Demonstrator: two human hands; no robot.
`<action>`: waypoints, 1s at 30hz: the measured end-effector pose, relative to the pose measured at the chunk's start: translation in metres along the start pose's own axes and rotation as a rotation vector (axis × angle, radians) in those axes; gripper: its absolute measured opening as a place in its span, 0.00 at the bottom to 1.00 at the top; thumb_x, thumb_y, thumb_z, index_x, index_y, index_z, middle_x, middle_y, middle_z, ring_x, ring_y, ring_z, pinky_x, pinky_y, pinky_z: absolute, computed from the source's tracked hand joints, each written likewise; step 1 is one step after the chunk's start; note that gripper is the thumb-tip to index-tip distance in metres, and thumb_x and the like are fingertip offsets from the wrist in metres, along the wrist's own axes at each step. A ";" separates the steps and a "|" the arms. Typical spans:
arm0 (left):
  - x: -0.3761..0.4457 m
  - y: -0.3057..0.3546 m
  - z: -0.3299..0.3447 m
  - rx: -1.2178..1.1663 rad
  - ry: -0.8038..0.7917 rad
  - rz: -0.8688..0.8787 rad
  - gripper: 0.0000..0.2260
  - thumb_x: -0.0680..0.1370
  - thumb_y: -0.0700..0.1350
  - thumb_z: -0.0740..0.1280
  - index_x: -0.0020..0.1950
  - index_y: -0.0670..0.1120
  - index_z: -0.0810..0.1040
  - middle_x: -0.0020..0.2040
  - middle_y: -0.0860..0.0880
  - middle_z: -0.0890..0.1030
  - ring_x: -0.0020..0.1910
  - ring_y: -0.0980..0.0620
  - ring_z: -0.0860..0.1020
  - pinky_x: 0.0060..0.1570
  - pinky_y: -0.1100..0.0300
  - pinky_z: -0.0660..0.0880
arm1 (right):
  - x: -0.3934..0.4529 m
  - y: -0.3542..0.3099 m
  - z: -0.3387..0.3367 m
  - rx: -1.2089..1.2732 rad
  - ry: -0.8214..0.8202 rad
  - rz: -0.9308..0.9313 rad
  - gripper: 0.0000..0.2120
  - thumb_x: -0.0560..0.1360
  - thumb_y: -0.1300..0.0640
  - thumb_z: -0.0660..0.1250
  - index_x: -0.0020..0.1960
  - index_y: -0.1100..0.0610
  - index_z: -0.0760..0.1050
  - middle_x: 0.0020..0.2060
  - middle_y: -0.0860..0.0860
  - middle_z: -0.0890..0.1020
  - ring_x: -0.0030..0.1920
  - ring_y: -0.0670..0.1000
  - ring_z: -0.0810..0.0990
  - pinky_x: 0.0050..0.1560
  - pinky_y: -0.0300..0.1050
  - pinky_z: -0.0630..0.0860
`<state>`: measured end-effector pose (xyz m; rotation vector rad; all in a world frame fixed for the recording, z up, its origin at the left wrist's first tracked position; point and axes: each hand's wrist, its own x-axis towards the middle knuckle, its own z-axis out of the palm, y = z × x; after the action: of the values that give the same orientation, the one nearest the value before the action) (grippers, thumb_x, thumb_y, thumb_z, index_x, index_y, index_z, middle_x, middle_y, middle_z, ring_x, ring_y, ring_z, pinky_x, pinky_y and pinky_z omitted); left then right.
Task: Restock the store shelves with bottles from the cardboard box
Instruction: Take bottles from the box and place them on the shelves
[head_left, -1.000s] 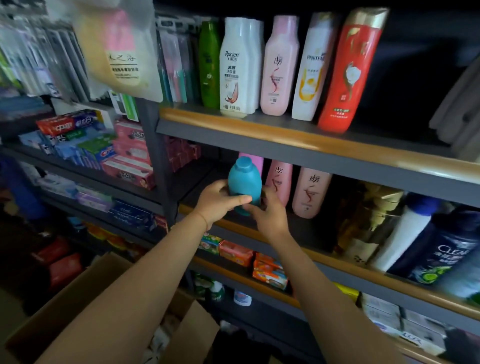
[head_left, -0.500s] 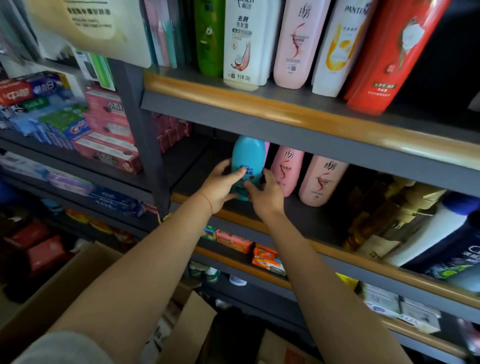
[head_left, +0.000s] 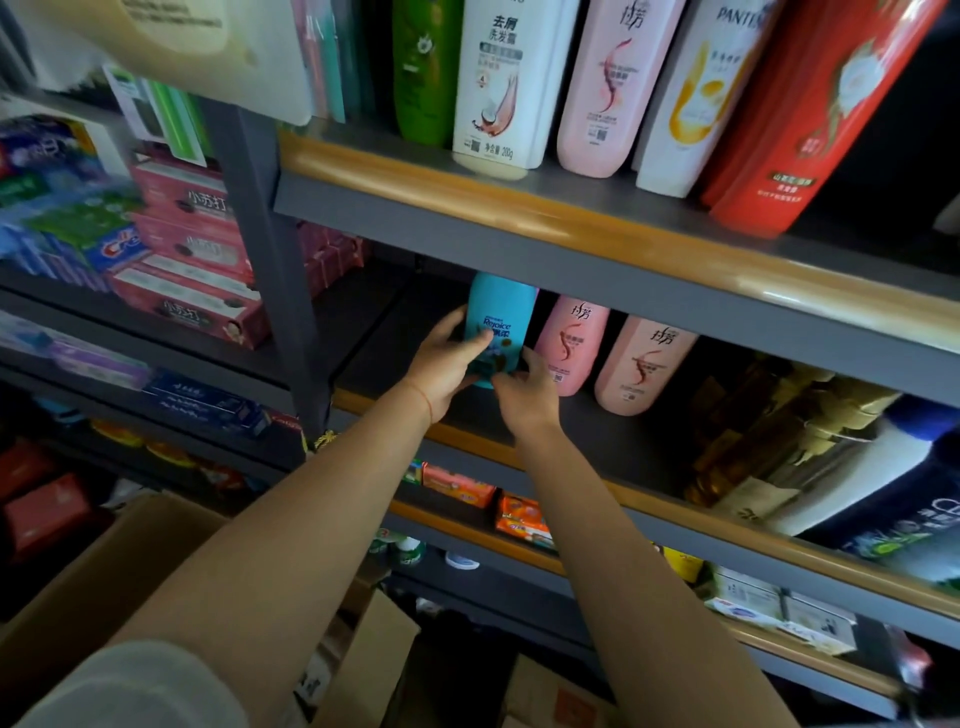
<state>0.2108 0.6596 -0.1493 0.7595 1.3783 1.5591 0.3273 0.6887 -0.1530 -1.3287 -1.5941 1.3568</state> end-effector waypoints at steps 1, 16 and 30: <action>0.000 0.000 0.000 -0.001 -0.003 0.006 0.23 0.80 0.43 0.68 0.75 0.53 0.70 0.64 0.48 0.79 0.60 0.50 0.80 0.56 0.49 0.81 | 0.000 0.000 0.000 0.012 -0.002 0.006 0.26 0.77 0.65 0.64 0.73 0.54 0.65 0.63 0.53 0.77 0.61 0.53 0.77 0.61 0.50 0.78; -0.136 -0.035 -0.103 0.041 0.478 0.054 0.10 0.81 0.39 0.63 0.45 0.47 0.83 0.37 0.46 0.82 0.36 0.49 0.80 0.36 0.55 0.77 | -0.094 -0.004 0.060 0.267 -0.362 0.030 0.05 0.81 0.63 0.63 0.49 0.64 0.76 0.36 0.57 0.81 0.32 0.53 0.81 0.34 0.45 0.80; -0.335 -0.268 -0.324 0.253 1.307 -0.577 0.43 0.74 0.53 0.74 0.82 0.52 0.51 0.80 0.49 0.61 0.77 0.47 0.63 0.75 0.44 0.63 | -0.186 0.298 0.332 -0.726 -0.838 0.530 0.02 0.77 0.59 0.65 0.46 0.55 0.77 0.46 0.56 0.81 0.43 0.54 0.80 0.46 0.50 0.79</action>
<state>0.1216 0.2131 -0.4353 -0.7022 2.4294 1.3708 0.1565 0.3974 -0.4985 -1.8176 -2.5959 1.9071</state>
